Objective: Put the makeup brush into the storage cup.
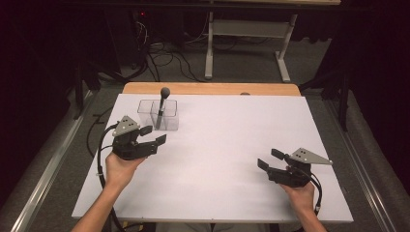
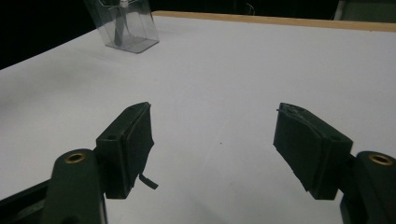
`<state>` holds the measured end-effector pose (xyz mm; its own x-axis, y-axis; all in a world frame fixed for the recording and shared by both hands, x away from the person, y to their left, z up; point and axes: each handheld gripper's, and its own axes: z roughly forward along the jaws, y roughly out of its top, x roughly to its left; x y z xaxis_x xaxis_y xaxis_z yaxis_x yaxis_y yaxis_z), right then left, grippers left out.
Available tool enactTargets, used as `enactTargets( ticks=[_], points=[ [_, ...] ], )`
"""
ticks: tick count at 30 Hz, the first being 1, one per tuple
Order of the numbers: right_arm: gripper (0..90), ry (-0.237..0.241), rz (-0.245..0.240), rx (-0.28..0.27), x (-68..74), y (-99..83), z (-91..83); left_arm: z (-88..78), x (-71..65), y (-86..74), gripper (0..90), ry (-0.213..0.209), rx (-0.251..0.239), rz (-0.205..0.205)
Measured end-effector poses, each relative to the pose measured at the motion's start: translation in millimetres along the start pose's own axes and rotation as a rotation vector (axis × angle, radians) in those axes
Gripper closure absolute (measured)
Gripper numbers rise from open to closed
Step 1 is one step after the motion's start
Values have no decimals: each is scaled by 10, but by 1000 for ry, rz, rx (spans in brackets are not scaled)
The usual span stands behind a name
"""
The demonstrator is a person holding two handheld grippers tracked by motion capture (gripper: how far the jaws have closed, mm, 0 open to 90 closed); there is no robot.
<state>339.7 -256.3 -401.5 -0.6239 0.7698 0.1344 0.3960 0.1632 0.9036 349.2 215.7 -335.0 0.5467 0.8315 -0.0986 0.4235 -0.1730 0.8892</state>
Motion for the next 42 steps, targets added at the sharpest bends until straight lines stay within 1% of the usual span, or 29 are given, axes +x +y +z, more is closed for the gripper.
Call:
enactTargets(
  ticks=[9,10,18,24,30,42],
  points=[
    [297,1,2,1,1,-1,2,17,9,-49,369,-2,6,-7],
    [297,1,-5,0,-3,-1,5,21,10,-57,369,-2,10,-5],
    [297,1,-2,0,-1,-1,5,39,25,-119,369,-1,13,-21],
    [297,3,2,3,1,-2,7,68,44,-175,370,1,24,-33],
    [297,6,-2,4,3,-3,10,69,48,-202,370,2,25,-34],
    [297,8,-2,9,5,-3,13,100,70,-246,370,3,21,-51]
  ],
)
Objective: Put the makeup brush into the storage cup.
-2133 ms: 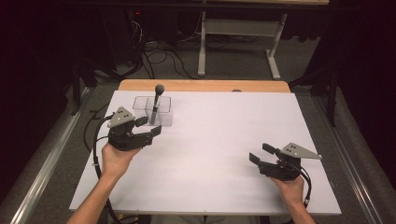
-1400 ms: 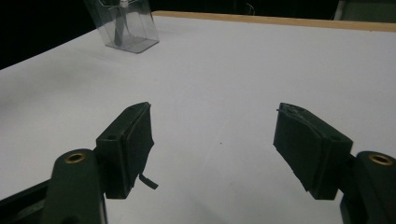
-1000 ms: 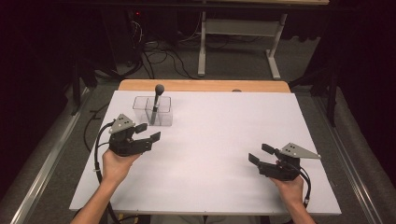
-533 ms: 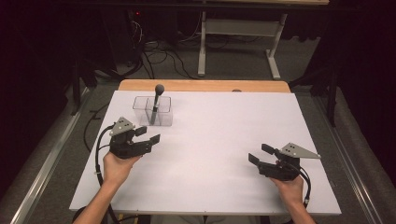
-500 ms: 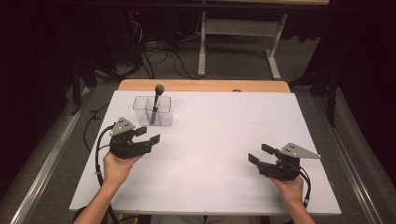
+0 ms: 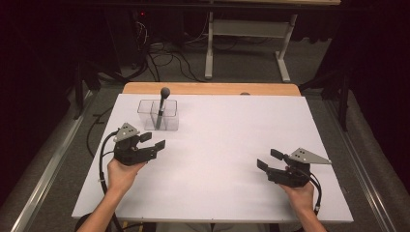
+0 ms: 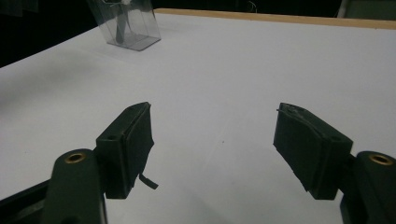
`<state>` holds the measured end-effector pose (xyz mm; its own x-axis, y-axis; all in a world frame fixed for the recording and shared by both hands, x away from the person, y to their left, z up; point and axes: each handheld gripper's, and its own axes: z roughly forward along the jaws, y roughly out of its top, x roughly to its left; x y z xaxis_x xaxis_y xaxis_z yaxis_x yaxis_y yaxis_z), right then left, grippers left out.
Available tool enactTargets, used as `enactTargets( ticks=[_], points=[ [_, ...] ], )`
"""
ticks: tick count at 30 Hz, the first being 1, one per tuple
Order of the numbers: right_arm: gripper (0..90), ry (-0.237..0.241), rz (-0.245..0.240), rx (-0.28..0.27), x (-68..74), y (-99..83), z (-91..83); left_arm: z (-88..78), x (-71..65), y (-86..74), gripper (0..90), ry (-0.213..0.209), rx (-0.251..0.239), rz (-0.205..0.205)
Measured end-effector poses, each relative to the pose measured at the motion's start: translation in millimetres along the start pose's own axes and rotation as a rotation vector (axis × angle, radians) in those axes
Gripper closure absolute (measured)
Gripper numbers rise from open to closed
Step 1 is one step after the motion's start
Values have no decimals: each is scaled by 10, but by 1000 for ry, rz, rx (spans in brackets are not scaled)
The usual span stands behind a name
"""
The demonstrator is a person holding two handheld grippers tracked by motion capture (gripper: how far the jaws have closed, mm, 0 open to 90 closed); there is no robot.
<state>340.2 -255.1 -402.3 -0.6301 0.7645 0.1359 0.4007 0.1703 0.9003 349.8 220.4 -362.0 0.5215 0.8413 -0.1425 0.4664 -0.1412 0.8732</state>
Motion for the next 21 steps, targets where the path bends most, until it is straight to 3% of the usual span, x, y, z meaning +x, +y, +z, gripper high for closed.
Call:
enactTargets(
  ticks=[21],
  points=[
    [297,1,-1,1,3,-1,3,87,26,-107,374,4,15,-23]
  ],
)
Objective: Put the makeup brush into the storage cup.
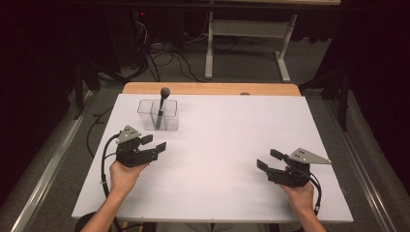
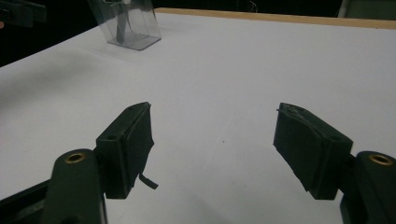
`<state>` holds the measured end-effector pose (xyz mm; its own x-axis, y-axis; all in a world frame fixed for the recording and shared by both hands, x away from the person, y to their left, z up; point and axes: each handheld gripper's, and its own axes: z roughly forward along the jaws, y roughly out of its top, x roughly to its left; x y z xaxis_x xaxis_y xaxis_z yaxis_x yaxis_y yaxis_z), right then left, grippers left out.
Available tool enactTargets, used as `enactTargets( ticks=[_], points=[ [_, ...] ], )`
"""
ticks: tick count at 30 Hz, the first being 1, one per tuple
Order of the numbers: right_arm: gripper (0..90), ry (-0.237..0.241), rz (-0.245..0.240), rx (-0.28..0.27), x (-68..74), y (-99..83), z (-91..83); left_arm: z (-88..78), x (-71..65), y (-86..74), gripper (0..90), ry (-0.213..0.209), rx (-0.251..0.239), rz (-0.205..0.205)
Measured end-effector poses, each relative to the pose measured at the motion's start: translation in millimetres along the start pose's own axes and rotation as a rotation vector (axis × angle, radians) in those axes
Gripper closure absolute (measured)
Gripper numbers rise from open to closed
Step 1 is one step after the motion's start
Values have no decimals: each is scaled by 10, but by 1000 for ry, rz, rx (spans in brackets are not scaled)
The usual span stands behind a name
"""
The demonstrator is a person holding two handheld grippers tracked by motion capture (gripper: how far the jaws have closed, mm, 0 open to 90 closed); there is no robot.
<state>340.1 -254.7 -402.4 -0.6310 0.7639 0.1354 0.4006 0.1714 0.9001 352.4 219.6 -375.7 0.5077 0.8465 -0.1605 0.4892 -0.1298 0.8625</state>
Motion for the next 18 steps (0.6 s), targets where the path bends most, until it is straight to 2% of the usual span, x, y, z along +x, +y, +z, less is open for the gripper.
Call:
enactTargets(
  ticks=[18],
  points=[
    [297,1,-1,2,1,0,2,48,25,-80,375,13,-4,-14]
  ],
)
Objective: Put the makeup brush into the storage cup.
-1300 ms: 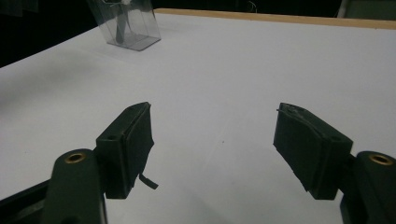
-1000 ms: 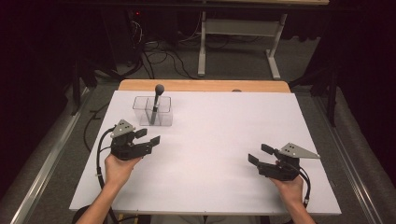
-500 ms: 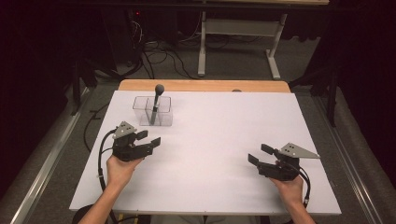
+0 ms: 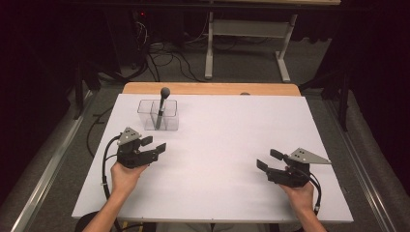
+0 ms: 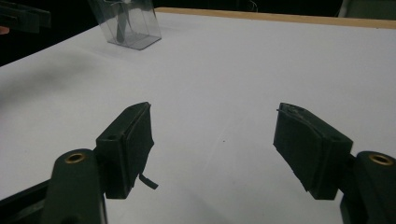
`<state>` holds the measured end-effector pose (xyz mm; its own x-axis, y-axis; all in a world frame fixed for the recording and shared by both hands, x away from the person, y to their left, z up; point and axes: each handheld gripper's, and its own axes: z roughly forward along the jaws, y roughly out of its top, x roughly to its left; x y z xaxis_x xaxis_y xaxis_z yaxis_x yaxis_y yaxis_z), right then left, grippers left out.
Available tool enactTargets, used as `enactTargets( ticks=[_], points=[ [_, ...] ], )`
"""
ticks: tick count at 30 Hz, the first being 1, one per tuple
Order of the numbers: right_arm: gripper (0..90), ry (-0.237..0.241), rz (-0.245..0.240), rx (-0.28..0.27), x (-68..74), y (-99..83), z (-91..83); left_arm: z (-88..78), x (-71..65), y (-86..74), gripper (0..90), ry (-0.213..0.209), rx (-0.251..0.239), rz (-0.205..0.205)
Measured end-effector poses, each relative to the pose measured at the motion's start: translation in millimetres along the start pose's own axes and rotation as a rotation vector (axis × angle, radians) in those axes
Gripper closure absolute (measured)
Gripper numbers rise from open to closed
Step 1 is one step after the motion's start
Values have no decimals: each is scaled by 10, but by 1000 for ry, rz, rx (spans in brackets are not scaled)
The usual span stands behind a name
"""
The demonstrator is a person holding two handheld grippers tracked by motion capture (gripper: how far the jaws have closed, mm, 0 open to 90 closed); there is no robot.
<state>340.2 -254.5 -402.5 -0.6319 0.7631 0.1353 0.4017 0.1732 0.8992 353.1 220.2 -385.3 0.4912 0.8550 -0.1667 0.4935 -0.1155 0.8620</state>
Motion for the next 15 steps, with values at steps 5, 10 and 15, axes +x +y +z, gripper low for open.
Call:
enactTargets(
  ticks=[5,10,15],
  points=[
    [297,1,-2,-1,0,0,0,16,8,-34,375,4,5,-4],
    [297,1,0,1,4,0,1,27,11,-44,376,7,1,-8],
    [297,0,-1,2,4,-1,3,53,20,-75,378,10,20,-6]
  ],
)
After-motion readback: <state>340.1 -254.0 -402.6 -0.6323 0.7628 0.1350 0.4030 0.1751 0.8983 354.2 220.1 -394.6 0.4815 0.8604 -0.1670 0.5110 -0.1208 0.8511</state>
